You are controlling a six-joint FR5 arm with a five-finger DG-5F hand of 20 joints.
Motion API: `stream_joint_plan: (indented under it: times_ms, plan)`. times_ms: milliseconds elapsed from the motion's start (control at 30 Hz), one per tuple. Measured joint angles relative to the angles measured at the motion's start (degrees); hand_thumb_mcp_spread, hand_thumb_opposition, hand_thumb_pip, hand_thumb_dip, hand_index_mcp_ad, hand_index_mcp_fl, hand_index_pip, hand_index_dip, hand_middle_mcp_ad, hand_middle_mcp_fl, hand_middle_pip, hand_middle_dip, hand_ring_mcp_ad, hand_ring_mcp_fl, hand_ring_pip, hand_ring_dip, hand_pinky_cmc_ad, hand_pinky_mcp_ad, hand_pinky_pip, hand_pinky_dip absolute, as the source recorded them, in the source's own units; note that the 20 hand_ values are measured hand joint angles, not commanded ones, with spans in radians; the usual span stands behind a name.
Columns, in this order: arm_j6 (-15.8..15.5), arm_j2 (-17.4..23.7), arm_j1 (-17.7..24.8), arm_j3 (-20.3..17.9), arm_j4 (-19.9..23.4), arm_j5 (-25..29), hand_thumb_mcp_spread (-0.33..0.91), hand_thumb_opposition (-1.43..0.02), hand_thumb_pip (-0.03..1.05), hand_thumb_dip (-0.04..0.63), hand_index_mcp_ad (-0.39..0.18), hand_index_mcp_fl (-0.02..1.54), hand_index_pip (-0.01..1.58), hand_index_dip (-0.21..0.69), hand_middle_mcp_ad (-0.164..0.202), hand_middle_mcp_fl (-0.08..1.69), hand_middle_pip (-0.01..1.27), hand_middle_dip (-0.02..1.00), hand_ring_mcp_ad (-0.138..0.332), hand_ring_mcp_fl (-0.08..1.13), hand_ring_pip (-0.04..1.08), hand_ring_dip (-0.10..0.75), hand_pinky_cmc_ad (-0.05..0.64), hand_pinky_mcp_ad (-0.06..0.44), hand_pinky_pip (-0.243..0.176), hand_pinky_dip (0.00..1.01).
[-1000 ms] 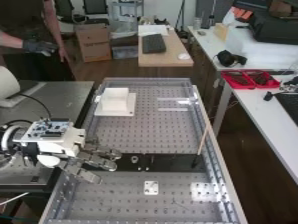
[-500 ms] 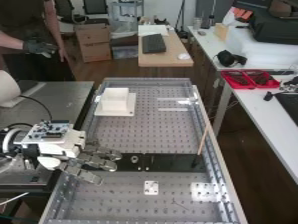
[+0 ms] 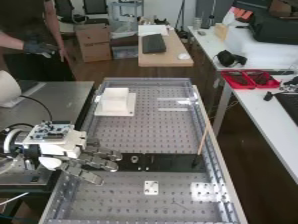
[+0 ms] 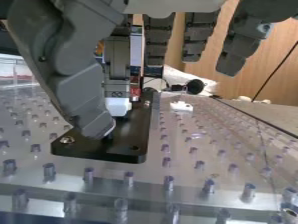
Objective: Grab the smaller nut and place it in the white container
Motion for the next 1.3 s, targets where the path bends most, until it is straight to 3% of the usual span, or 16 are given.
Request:
stream_joint_plan:
  times_ms: [1300]
  plan:
    - [0.17,-1.11,0.08,0.95,-0.34,0.03,0.4,-0.86,0.75,0.239,-0.166,0.01,1.55,0.204,0.024,0.0,0.13,0.2,0.129,0.0,0.09,0.093,0.346,0.279,-0.026,0.18]
